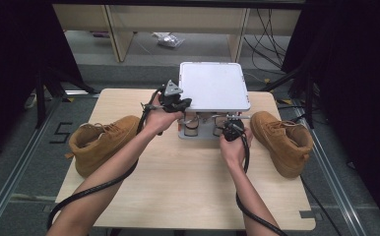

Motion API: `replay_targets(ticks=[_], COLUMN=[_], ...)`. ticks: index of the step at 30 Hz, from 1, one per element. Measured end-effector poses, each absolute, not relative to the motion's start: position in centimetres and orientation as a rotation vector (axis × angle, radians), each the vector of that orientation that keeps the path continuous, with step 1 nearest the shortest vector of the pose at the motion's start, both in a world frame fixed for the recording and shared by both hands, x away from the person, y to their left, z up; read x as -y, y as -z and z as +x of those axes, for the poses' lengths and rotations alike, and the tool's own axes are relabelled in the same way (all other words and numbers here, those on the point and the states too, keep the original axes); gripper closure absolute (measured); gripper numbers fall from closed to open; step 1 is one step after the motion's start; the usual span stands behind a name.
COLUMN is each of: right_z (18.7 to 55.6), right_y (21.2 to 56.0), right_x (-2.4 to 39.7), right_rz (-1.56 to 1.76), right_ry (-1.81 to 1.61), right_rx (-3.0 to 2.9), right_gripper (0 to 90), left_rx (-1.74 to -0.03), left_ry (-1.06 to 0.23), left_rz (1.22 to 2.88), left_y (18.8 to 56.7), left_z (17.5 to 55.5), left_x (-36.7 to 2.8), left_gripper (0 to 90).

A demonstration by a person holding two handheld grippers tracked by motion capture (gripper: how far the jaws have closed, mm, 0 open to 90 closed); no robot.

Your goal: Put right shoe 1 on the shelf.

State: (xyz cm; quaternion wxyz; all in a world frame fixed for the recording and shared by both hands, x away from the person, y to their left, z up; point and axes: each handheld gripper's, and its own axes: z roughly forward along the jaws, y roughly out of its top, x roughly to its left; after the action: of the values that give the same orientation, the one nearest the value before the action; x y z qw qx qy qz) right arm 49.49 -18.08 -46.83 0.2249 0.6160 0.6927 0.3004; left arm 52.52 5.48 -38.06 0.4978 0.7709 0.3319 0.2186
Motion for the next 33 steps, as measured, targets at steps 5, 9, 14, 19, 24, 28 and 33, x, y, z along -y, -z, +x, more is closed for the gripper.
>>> replay_targets(ticks=[5,9,14,19,24,28,33], right_z=[49.6,49.6,49.7,49.9,49.9,50.0,49.6], right_y=[47.2,47.2,47.2,47.2,47.3,47.2,46.9], right_x=[18.3,18.3,18.6,19.0,18.8,18.8,19.2], right_rz=[1.681,1.679,1.683,1.673,1.693,1.695,1.678], right_ry=[-0.826,-0.824,-0.8,-0.811,-0.801,-0.794,-0.821], right_rx=[-1.921,-1.921,-1.914,-1.92,-1.899,-1.904,-1.938], right_gripper=[86.8,86.4,86.1,86.1,86.2,84.1,76.2], left_rx=[-0.802,-0.803,-0.803,-0.804,-0.803,-0.802,-0.8], left_ry=[-0.53,-0.53,-0.53,-0.532,-0.533,-0.533,-0.537], left_rz=[1.868,1.866,1.867,1.867,1.868,1.868,1.867], left_y=[38.1,38.1,38.0,38.0,38.1,38.0,38.1], left_z=[52.5,52.5,52.5,52.5,52.5,52.5,52.5], left_x=[-5.5,-5.5,-5.5,-5.4,-5.5,-5.5,-5.5], left_gripper=[90.0,90.0,90.0,90.0,90.0,90.0,89.9])
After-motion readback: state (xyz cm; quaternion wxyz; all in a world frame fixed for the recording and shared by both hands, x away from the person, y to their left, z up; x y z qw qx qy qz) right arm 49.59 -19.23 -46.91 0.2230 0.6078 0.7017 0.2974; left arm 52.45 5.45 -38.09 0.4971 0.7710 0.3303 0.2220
